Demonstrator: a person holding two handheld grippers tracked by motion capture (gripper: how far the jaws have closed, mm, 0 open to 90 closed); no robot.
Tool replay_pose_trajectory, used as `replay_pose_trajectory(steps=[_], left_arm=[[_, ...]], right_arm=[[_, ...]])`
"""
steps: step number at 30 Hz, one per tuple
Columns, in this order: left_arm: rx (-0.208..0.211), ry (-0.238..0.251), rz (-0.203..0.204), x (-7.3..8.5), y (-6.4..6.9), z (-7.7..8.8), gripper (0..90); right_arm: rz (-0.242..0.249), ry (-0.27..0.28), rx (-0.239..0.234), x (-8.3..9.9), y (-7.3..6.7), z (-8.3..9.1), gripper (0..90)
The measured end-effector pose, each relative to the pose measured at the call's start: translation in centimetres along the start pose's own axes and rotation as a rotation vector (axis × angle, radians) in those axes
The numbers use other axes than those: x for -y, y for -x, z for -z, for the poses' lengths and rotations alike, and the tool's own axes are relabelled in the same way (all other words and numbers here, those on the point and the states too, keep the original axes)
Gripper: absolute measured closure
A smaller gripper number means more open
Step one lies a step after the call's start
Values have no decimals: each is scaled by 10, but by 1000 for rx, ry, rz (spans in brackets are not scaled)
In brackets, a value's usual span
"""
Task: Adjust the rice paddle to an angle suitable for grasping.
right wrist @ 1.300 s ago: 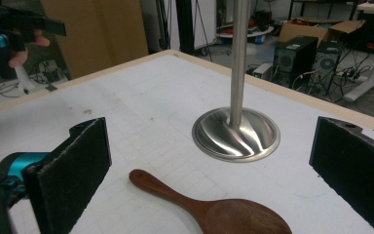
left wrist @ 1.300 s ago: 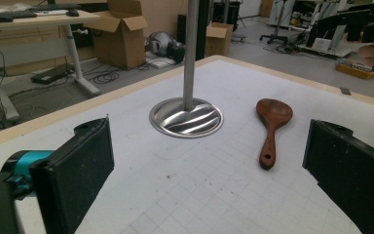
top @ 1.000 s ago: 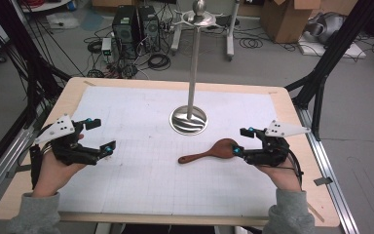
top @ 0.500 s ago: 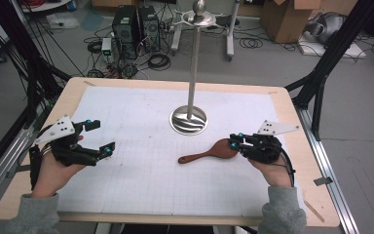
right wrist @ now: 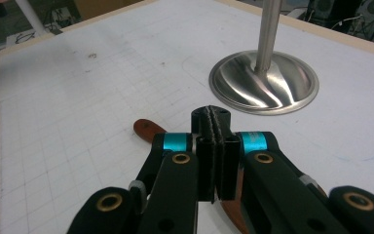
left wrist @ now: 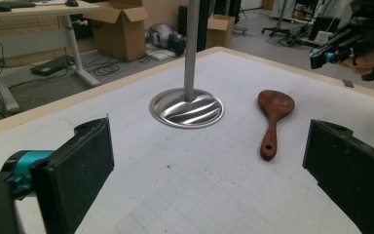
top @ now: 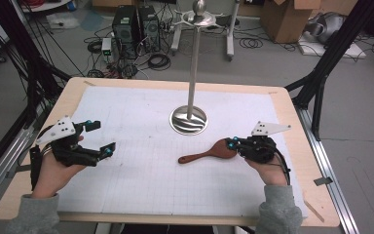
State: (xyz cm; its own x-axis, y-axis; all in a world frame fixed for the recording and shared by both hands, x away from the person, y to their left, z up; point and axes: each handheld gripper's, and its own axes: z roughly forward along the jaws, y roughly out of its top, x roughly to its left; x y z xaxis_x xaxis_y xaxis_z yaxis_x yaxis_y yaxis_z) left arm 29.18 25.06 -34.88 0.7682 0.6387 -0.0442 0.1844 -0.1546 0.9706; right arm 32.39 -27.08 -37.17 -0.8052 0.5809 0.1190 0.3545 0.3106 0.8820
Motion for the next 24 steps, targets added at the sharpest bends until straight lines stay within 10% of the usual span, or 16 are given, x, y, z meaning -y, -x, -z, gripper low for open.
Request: replay_pose_trajectory(steps=[24], left_arm=[[-28,-19,13,8,-1,10,49]], right_arm=[[-1,-91,51,7,8,-37,891]])
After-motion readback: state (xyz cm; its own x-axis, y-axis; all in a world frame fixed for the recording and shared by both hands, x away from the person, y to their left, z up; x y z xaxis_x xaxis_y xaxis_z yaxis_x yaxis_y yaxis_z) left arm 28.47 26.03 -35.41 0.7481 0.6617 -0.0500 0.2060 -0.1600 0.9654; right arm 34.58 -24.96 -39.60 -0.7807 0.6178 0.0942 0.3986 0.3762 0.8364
